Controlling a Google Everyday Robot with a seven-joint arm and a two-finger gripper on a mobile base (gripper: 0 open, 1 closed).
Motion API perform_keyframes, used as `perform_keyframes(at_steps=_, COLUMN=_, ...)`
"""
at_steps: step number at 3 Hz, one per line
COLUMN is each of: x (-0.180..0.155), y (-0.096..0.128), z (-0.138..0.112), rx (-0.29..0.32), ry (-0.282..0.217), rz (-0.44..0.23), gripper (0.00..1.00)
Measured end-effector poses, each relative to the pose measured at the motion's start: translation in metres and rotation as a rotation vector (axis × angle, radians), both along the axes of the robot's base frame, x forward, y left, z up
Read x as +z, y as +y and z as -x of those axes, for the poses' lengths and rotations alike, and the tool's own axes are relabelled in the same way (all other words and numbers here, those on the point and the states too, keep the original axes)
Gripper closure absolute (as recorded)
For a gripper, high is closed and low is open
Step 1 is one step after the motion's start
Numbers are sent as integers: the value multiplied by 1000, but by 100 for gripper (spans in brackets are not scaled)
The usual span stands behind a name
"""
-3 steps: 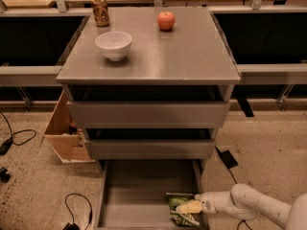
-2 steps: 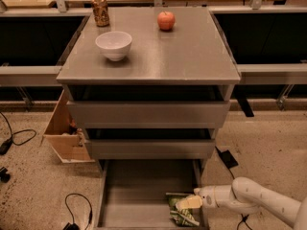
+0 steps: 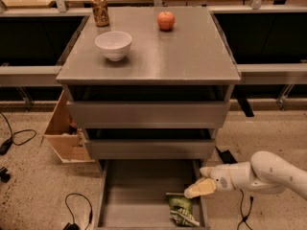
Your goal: Place green jalapeno chip bag into bottom drawer
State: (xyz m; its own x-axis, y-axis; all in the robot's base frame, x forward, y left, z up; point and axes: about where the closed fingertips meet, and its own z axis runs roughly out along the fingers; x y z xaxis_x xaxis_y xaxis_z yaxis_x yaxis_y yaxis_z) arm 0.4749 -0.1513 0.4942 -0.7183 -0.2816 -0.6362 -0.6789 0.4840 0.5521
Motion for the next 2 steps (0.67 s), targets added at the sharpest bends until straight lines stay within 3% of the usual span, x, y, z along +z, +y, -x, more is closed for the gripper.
perform_keyframes(at_steps=2, x=137, y=-33, z=45, rx=-39, ry=-147, rz=71, gripper=0)
